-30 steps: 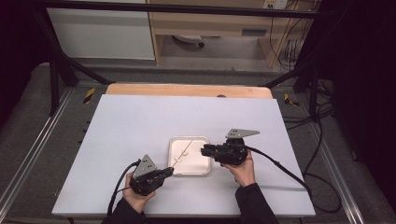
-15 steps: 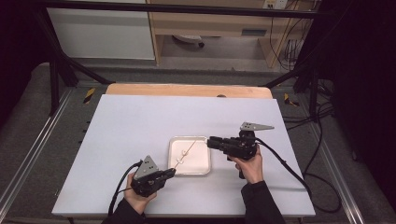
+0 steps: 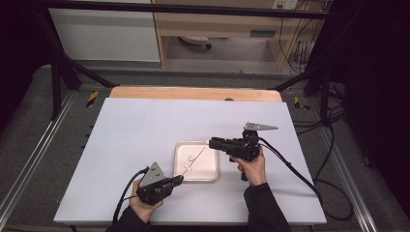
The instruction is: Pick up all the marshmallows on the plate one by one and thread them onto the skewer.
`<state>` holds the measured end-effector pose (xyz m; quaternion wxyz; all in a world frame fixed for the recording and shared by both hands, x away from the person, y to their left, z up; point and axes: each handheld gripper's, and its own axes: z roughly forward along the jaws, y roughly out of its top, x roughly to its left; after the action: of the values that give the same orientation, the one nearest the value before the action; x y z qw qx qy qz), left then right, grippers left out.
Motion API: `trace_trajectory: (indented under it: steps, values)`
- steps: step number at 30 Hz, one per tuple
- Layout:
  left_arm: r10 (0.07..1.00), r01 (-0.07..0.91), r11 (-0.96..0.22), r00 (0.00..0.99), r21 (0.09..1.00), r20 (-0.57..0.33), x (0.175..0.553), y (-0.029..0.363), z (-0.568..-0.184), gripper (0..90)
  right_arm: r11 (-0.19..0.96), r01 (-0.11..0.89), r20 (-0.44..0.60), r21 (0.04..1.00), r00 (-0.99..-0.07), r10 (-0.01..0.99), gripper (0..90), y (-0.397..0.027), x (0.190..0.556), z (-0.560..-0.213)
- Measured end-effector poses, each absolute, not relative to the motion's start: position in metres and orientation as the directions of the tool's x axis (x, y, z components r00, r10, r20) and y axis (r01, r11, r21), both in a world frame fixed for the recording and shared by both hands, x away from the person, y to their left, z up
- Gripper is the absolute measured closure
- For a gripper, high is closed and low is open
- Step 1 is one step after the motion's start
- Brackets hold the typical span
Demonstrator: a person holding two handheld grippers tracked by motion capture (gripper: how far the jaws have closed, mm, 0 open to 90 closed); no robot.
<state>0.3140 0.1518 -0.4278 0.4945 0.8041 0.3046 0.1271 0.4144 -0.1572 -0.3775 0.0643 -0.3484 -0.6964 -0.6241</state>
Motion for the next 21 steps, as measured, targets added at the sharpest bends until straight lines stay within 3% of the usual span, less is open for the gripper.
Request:
trace_trajectory:
  steps: [21]
  values:
    - [0.602, 0.350, -0.342, 0.794, 0.872, -0.083, 0.313, 0.150, -0.429, 88.2, -0.006, 0.612, 0.574, 0.791, -0.738, 0.355, 73.3, -0.148, 0.415, -0.389]
